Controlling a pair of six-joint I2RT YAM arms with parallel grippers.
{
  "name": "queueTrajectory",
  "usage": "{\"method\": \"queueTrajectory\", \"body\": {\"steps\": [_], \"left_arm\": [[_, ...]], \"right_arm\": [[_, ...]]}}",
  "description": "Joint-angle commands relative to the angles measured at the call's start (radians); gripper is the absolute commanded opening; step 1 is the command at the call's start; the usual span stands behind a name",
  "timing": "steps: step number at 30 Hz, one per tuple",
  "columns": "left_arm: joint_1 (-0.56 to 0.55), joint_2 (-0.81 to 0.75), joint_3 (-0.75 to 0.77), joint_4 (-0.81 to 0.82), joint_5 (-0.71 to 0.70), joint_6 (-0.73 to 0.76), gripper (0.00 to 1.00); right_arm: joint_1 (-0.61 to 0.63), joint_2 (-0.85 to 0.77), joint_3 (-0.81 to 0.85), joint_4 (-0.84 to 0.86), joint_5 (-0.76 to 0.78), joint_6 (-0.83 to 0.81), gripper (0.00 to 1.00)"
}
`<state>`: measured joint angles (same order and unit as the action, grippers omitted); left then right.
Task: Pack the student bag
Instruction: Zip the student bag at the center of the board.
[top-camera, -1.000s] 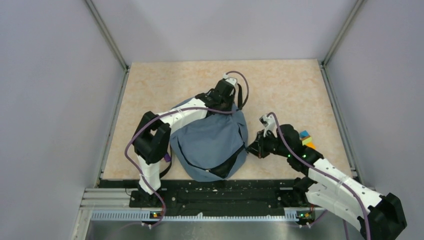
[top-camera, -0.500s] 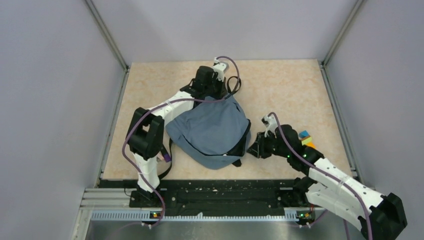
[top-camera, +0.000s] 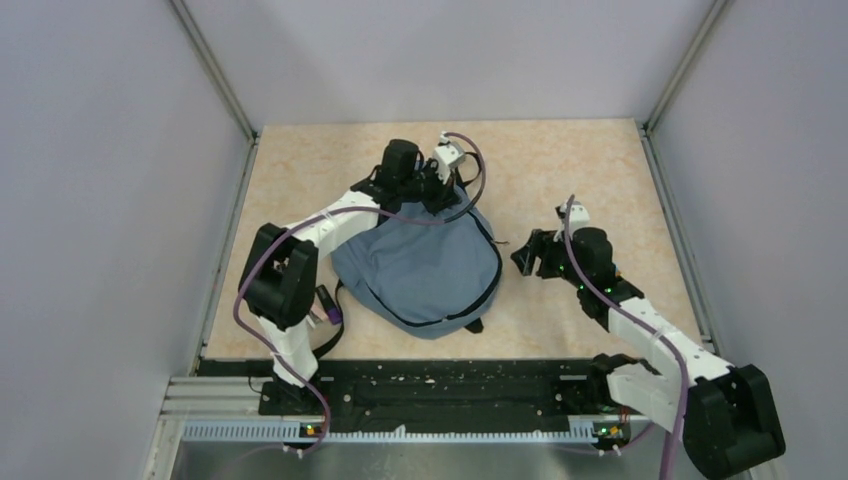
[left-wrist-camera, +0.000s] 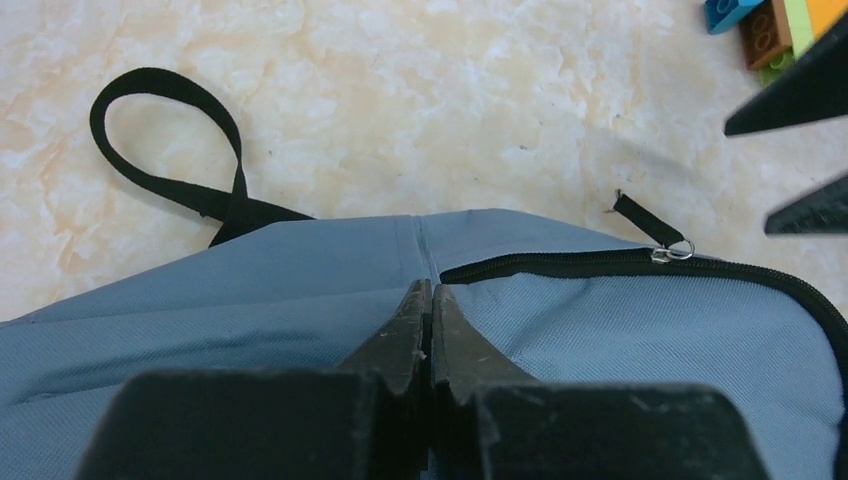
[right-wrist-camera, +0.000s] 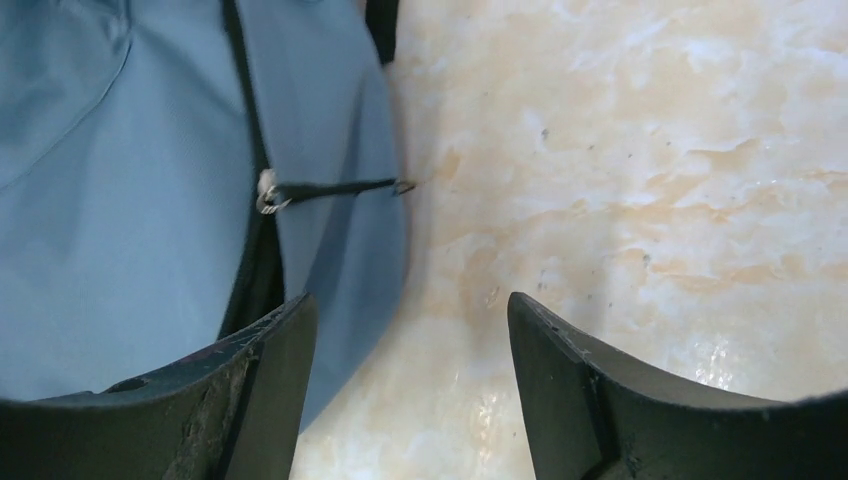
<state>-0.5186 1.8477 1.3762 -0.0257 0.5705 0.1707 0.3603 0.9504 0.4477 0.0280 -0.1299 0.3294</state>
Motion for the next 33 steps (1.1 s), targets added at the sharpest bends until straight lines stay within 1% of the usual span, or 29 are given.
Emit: {"method": "queueTrajectory", "body": {"steps": [1, 3, 4, 6, 8, 10, 14, 18, 23, 27, 33], "left_arm": [[-0.006, -0.113, -0.059, -0.011, 0.053, 0.052, 0.00], [-0.007, -0.128, -0.076, -0.011, 0.038, 0.052, 0.00], [-0.007, -0.134, -0.084, -0.014, 0.032, 0.052, 0.00], [-0.006, -0.143, -0.099, -0.013, 0.018, 0.047, 0.00], [-0.006, -0.150, -0.111, -0.012, 0.004, 0.044, 0.00], [-0.007, -0.162, -0.128, -0.004, -0.009, 0.037, 0.00], [-0.007, -0.178, -0.159, 0.017, -0.022, 0.031, 0.00], [-0.007, -0.179, -0.163, 0.017, -0.012, 0.027, 0.00], [-0.007, -0.174, -0.166, 0.050, -0.006, 0.022, 0.00], [-0.007, -0.170, -0.162, 0.050, -0.002, 0.020, 0.00], [-0.007, -0.172, -0.163, 0.051, 0.002, 0.018, 0.00]], "right_arm": [[-0.077, 0.058, -0.019, 0.253, -0.094, 0.107, 0.69], [-0.079, 0.086, -0.029, 0.280, -0.065, 0.204, 0.69], [-0.080, 0.095, -0.046, 0.314, -0.058, 0.279, 0.69], [-0.079, 0.108, -0.090, 0.405, -0.075, 0.432, 0.69], [-0.077, 0.114, -0.150, 0.538, -0.107, 0.586, 0.72], [-0.071, 0.110, -0.201, 0.616, -0.092, 0.714, 0.72], [-0.059, 0.076, -0.220, 0.591, -0.045, 0.857, 0.72], [-0.039, 0.079, -0.223, 0.589, -0.029, 0.930, 0.70], [0.022, 0.126, -0.199, 0.595, 0.002, 0.953, 0.67], [0.066, 0.148, -0.181, 0.566, 0.054, 0.944, 0.68], [0.095, 0.213, -0.180, 0.627, 0.054, 0.980, 0.71]]}}
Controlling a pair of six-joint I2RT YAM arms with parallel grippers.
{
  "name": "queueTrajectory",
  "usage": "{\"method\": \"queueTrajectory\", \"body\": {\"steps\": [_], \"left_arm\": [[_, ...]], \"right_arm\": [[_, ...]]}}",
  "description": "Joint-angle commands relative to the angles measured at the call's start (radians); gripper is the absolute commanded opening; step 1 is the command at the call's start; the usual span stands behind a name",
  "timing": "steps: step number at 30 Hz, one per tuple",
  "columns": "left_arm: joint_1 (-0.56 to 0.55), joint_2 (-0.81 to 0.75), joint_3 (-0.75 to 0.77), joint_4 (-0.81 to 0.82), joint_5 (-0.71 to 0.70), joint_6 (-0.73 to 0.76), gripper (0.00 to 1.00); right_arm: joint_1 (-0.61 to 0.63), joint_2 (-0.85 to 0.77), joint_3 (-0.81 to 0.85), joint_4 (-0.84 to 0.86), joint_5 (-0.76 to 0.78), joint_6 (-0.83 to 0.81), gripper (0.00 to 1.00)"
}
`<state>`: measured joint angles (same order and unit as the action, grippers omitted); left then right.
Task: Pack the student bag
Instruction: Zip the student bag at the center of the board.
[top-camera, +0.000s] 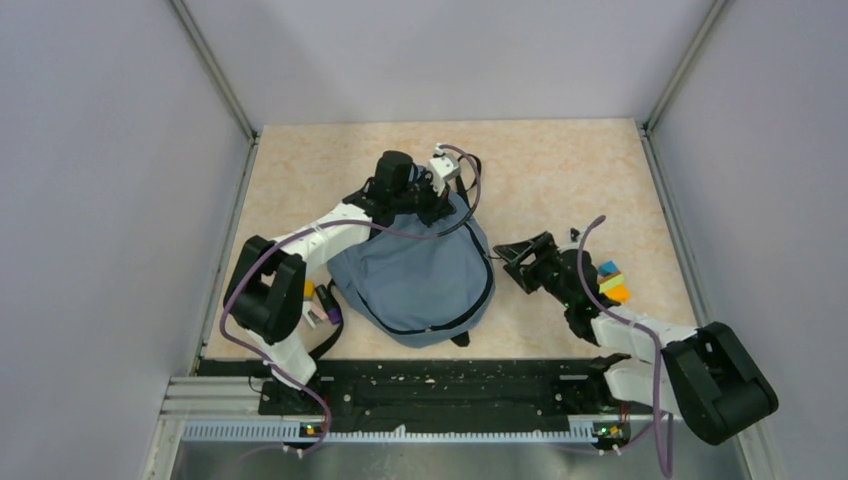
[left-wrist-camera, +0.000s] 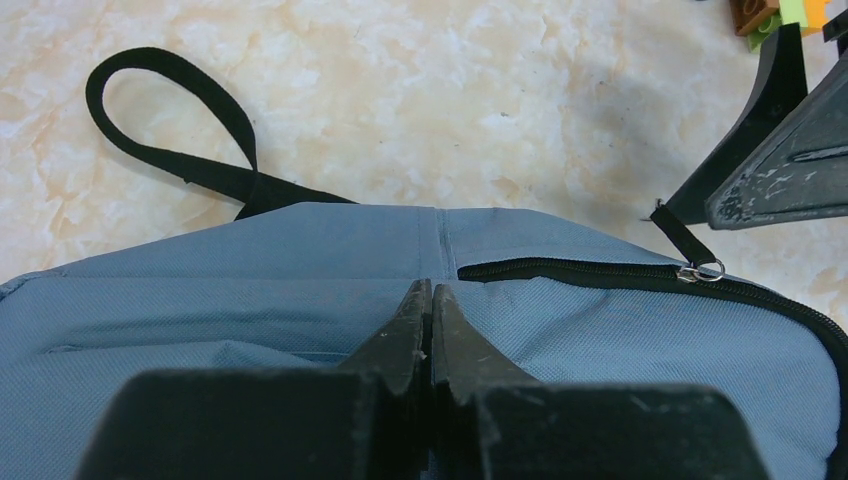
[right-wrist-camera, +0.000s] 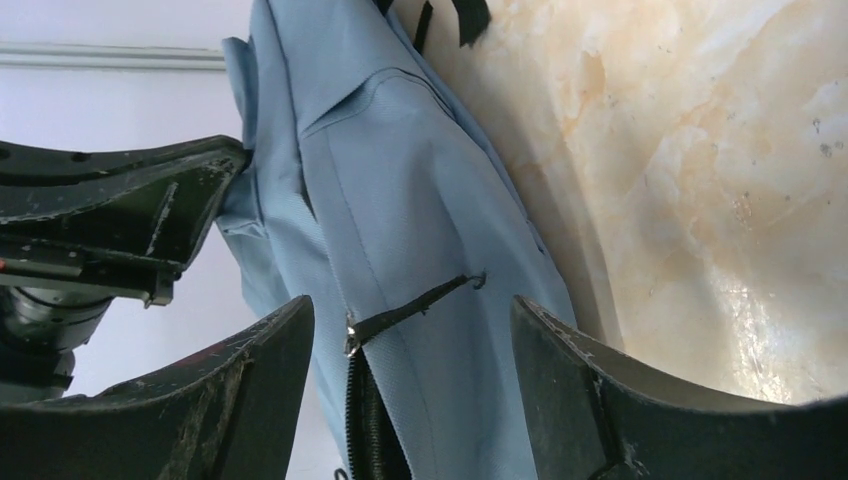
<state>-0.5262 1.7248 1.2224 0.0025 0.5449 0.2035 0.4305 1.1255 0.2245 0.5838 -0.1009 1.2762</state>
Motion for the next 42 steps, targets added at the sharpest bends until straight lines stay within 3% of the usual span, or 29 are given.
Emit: {"method": "queueTrajectory", "body": {"steps": [1, 5, 8, 13, 17, 18, 24, 35, 42], "left_arm": [[0.001, -0.049, -0.009, 0.023, 0.028, -0.015, 0.00], [0.000, -0.051, -0.014, 0.022, 0.032, -0.016, 0.00], [0.000, -0.053, -0.019, 0.023, 0.030, -0.016, 0.00], [0.000, -0.056, -0.019, 0.016, 0.026, -0.012, 0.00], [0.001, -0.053, -0.019, 0.019, -0.010, -0.028, 0.00], [0.000, -0.052, -0.018, 0.022, -0.023, -0.032, 0.00], [0.000, -0.048, -0.027, 0.053, -0.138, -0.075, 0.00], [0.001, -0.013, -0.031, 0.066, -0.234, -0.093, 0.00], [0.001, 0.002, -0.025, 0.099, -0.274, -0.142, 0.00]], "right_arm": [[0.029, 0.052, 0.047, 0.085, 0.021, 0.036, 0.71], [0.033, 0.114, 0.066, 0.150, 0.010, 0.048, 0.68], [0.033, 0.160, 0.085, 0.197, -0.007, 0.053, 0.57], [0.033, 0.210, 0.088, 0.266, -0.017, 0.049, 0.34], [0.034, 0.218, 0.077, 0.302, -0.026, 0.034, 0.03], [0.035, 0.215, 0.073, 0.302, -0.027, 0.026, 0.00], [0.059, 0.089, 0.005, 0.216, 0.036, -0.042, 0.00], [0.126, -0.343, -0.013, -0.304, 0.174, -0.219, 0.00], [0.161, -0.395, -0.012, -0.408, 0.134, -0.248, 0.00]]}}
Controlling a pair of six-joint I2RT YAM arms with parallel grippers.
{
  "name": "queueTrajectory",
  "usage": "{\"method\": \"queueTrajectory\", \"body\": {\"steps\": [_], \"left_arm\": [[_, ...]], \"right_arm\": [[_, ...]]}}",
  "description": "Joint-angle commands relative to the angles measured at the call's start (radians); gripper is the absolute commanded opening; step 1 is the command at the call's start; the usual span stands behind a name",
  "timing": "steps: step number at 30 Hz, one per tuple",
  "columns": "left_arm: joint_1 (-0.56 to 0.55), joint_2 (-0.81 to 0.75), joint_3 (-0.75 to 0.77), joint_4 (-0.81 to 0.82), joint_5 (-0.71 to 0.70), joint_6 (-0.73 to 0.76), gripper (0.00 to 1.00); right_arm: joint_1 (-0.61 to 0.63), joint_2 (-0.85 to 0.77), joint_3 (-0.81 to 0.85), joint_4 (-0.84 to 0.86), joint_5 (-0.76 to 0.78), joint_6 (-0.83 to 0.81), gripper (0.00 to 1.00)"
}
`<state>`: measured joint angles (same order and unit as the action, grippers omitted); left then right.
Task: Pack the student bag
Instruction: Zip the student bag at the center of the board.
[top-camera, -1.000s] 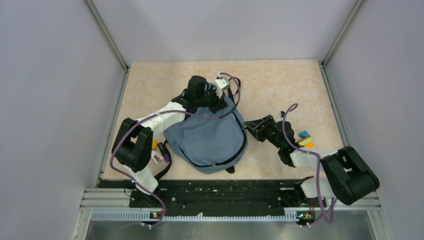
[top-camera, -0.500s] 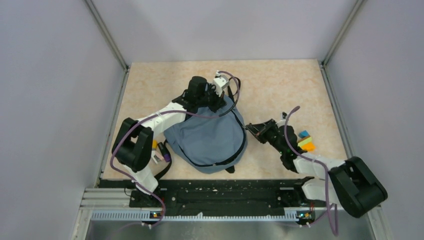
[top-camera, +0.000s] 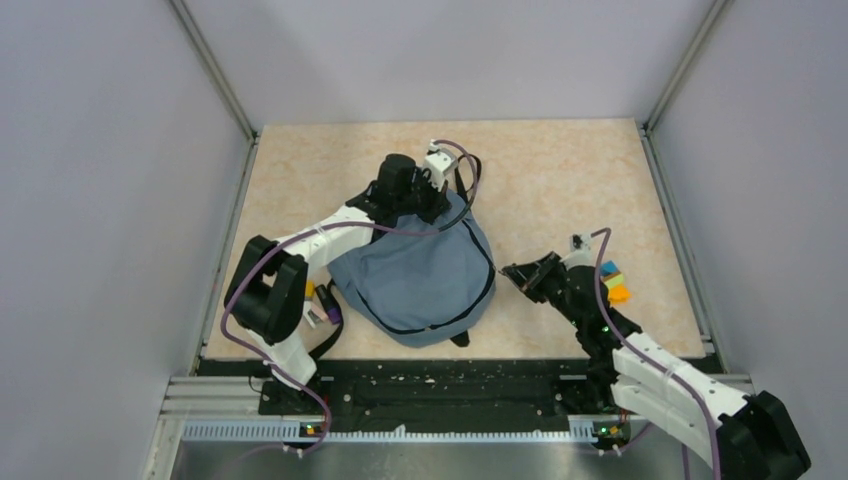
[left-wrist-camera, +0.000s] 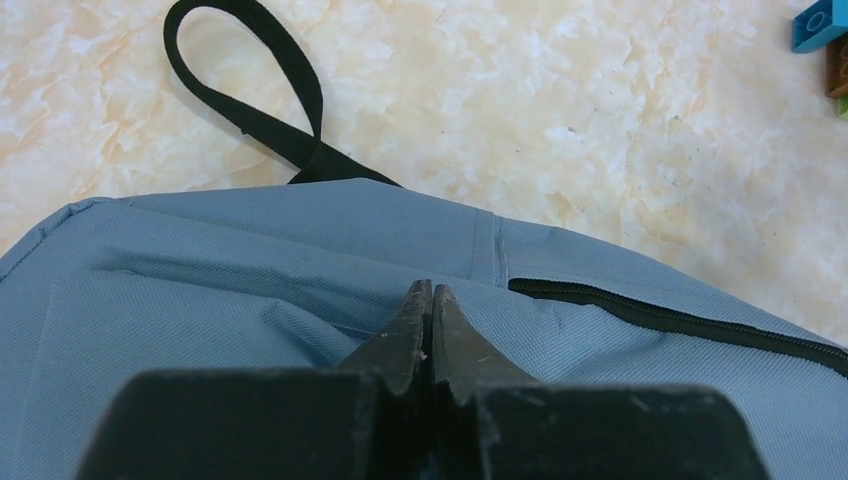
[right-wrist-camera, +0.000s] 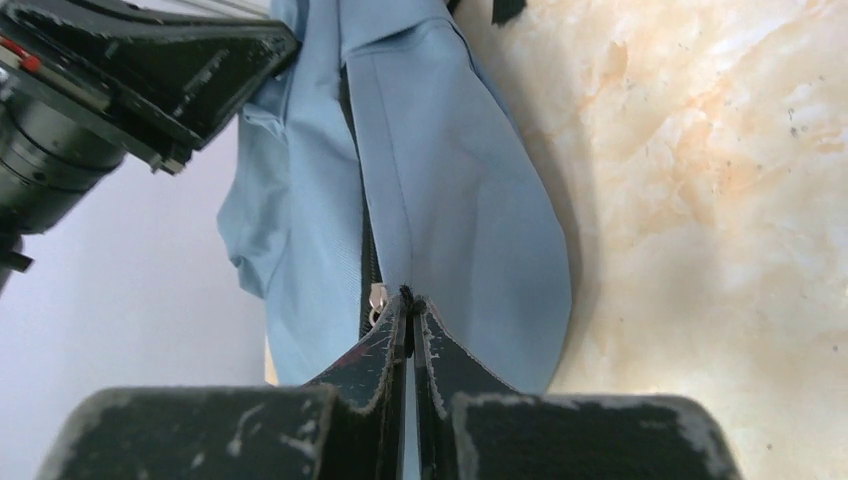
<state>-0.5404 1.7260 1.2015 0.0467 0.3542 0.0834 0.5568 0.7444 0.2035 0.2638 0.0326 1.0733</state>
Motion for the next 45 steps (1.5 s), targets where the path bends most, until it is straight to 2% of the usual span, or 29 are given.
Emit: {"method": "queueTrajectory", "body": {"steps": [1, 9, 18, 24, 31, 36, 37, 39, 41, 43, 45], "left_arm": [[0.014, 0.005, -0.001, 0.058, -0.093, -0.030, 0.00], [0.016, 0.034, 0.039, 0.057, -0.173, -0.091, 0.00], [0.016, 0.059, 0.078, 0.041, -0.210, -0.091, 0.00], [0.016, 0.078, 0.107, 0.049, -0.253, -0.122, 0.00], [0.024, 0.109, 0.156, 0.077, -0.399, -0.200, 0.00], [0.038, 0.113, 0.184, 0.111, -0.411, -0.243, 0.00], [0.038, 0.105, 0.186, 0.107, -0.387, -0.236, 0.03], [0.036, 0.074, 0.174, 0.102, -0.279, -0.186, 0.26], [0.019, 0.023, 0.148, 0.086, -0.262, -0.160, 0.52], [-0.013, -0.043, 0.101, 0.075, -0.304, -0.141, 0.62], [-0.054, -0.104, 0.068, 0.041, -0.339, -0.129, 0.65]], "right_arm": [[0.050, -0.010, 0.012, -0.089, 0.001, -0.046, 0.00], [0.205, 0.047, 0.074, -0.121, 0.020, -0.081, 0.00], [0.399, 0.039, 0.140, -0.254, 0.141, -0.088, 0.00], [0.523, 0.117, 0.159, -0.215, 0.164, -0.088, 0.00], [0.576, 0.197, 0.205, -0.238, 0.209, -0.098, 0.00], [0.578, 0.172, 0.211, -0.314, 0.361, -0.100, 0.00], [0.578, 0.159, 0.223, -0.343, 0.414, -0.112, 0.00], [0.578, 0.135, 0.249, -0.398, 0.475, -0.132, 0.00], [0.578, 0.110, 0.255, -0.427, 0.511, -0.144, 0.00], [0.577, 0.095, 0.249, -0.437, 0.524, -0.146, 0.00], [0.577, 0.084, 0.241, -0.449, 0.527, -0.142, 0.00]]}}
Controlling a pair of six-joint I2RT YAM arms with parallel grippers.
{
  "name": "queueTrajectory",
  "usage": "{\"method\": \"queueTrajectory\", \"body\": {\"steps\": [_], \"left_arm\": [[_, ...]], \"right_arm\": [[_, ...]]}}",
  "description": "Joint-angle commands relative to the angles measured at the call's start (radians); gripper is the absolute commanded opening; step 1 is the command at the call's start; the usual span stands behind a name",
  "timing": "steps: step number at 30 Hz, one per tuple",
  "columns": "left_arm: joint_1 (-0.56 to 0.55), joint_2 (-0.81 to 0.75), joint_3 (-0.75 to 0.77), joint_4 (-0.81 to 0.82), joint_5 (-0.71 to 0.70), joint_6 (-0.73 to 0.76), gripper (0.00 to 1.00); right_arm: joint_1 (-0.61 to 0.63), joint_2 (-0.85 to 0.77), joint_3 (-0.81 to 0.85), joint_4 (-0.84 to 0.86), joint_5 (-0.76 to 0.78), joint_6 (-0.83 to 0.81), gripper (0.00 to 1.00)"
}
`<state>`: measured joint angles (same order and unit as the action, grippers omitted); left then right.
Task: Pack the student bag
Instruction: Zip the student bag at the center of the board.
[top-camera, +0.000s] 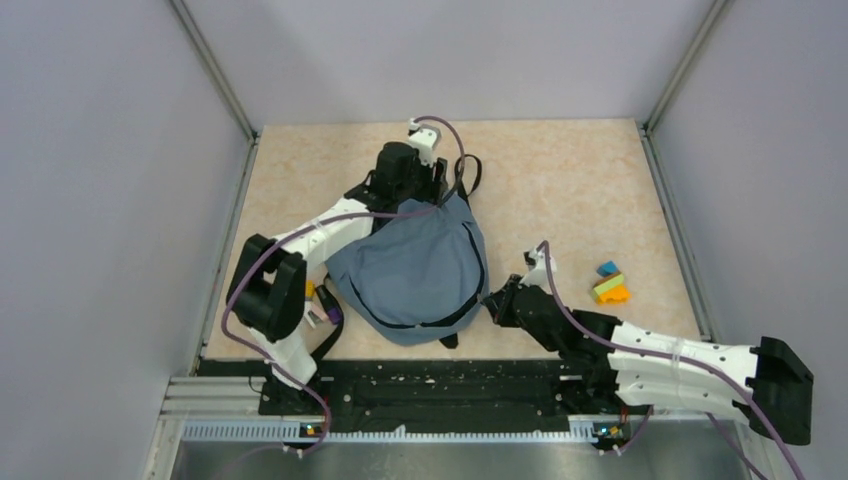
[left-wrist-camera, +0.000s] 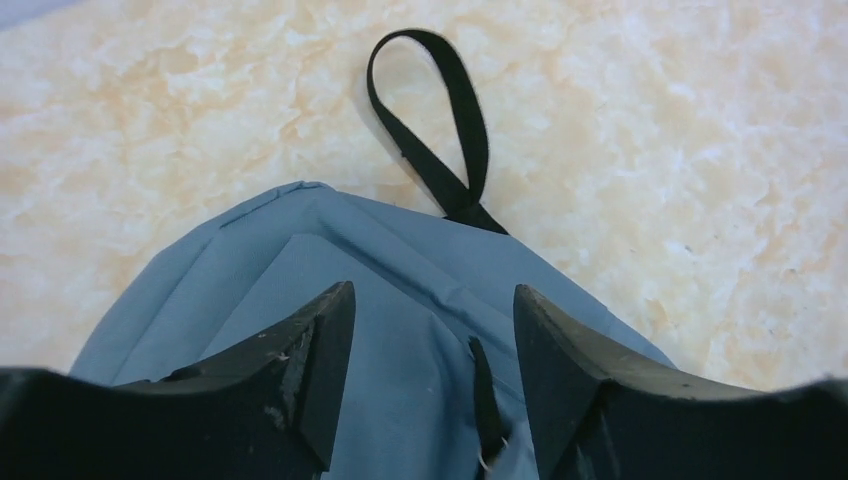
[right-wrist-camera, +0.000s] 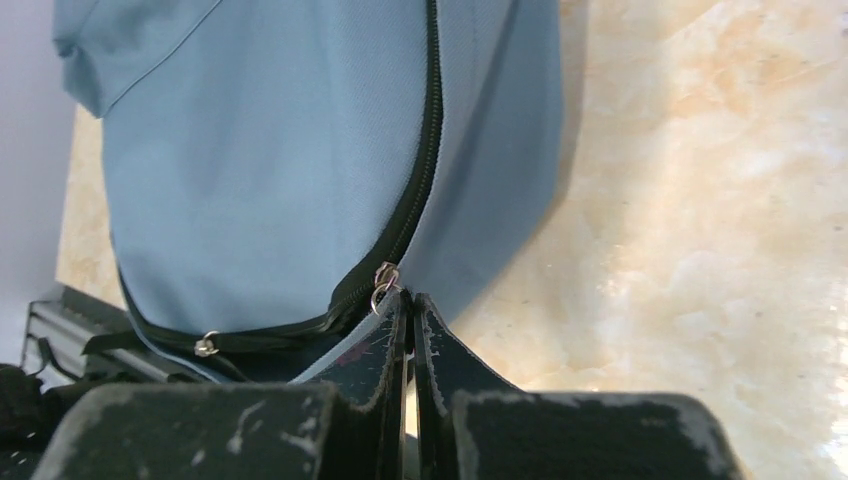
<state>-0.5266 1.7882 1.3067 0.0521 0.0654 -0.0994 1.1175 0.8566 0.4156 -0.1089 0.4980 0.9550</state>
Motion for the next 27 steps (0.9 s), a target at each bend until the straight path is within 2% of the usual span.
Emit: {"method": "queueTrajectory", "body": {"steps": [1, 5, 7, 11, 16, 24, 27], "left_arm": [[-0.090, -0.191, -0.043, -0.001, -0.074, 0.043, 0.65], [-0.191, -0.229, -0.064, -0.147, -0.079, -0.096, 0.65], [-0.251, -0.225, -0.083, -0.156, -0.078, -0.191, 0.64], [-0.354, -0.176, -0.067, -0.187, -0.089, -0.286, 0.63], [-0.369, -0.105, -0.031, -0.280, -0.107, -0.381, 0.63], [-0.395, -0.016, 0.019, -0.384, -0.145, -0.431, 0.74], [-0.400, 0.020, 0.046, -0.440, -0.174, -0.429, 0.82]], "right_arm": [[0.016, -0.031, 0.024, -0.080, 0.061, -0.020, 0.00], [0.016, -0.055, -0.009, -0.067, 0.056, -0.010, 0.00], [0.017, -0.063, -0.019, -0.061, 0.056, -0.009, 0.00], [0.016, -0.068, -0.027, -0.053, 0.050, -0.010, 0.00], [0.017, -0.085, -0.055, -0.018, 0.039, -0.004, 0.00], [0.016, -0.111, -0.082, 0.013, 0.036, -0.004, 0.00], [0.016, -0.107, -0.100, 0.044, 0.041, -0.007, 0.00]]}}
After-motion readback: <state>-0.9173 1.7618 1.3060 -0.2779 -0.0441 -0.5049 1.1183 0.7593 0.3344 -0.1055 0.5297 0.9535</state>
